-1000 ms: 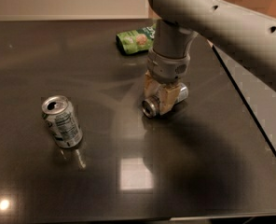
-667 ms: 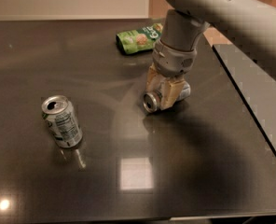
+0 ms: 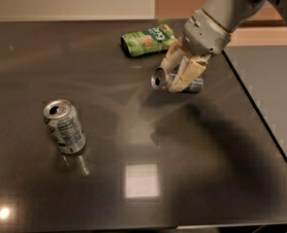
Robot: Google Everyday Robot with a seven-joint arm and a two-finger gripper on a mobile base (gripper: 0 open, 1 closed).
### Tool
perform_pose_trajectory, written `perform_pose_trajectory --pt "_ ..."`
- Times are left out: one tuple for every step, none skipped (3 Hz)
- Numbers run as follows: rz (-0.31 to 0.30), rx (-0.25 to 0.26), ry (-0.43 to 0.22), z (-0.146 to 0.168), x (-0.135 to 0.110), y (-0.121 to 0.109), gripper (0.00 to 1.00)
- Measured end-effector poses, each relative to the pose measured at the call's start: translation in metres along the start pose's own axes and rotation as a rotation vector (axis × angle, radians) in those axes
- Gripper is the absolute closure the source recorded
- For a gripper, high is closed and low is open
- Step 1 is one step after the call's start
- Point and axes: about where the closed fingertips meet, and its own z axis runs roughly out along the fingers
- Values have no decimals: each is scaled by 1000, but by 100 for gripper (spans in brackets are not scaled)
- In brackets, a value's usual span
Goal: Place redbull can upright
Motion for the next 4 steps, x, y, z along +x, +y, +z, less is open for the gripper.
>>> perform_pose_trajectory --pt "73 69 -205 -26 -16 -5 100" --pt "132 109 -388 -41 -26 -2 100" --pt "188 128 -530 -46 -26 9 100" --pt "245 145 -636 -43 -17 18 100"
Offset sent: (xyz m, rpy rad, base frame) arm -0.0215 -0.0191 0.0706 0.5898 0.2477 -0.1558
